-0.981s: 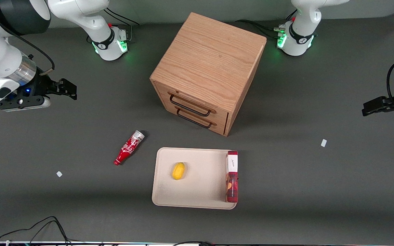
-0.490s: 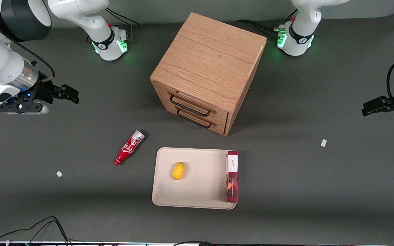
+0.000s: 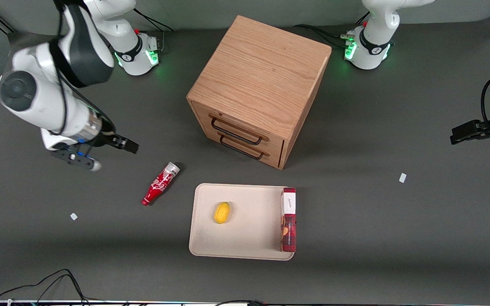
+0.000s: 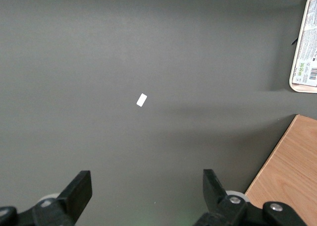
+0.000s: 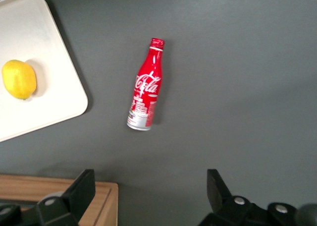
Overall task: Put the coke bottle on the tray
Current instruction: 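Move the open right gripper down over the lying red Coca-Cola bottle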
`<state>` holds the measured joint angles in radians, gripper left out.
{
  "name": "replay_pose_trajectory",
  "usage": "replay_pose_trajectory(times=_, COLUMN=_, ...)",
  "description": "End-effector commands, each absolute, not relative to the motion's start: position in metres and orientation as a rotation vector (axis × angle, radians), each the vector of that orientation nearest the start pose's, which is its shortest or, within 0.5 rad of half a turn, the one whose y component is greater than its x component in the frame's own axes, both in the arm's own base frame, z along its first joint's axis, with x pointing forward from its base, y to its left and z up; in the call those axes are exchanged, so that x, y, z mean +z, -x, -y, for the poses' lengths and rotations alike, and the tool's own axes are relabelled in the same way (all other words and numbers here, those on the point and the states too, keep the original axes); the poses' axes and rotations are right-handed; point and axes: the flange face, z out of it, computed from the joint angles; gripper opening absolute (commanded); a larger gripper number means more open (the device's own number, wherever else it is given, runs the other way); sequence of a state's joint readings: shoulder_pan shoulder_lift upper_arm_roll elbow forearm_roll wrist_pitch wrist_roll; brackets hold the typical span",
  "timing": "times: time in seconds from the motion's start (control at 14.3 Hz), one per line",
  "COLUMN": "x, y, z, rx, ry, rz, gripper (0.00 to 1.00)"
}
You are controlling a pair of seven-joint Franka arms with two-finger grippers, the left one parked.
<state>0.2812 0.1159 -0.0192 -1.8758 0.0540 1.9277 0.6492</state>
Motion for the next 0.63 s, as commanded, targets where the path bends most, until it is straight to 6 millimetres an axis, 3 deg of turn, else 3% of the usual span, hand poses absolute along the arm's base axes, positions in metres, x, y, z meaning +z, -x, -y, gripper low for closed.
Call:
replay_pose_trajectory(times=0.0, x=0.403, y=-0.553, z=-0.154, rx=0.057, ry=3.013, rz=-0.74, gripper=1.0)
replay_pose_trajectory(times=0.21, x=0.357, y=-0.548, z=-0.162, rx=0.007, ry=3.026, rz=-0.783, gripper=1.0)
replay_pose_trajectory(times=0.56, x=0.283, y=-0.56, z=-0.169, rx=-0.085, ry=3.012, rz=-0.908, gripper=1.0)
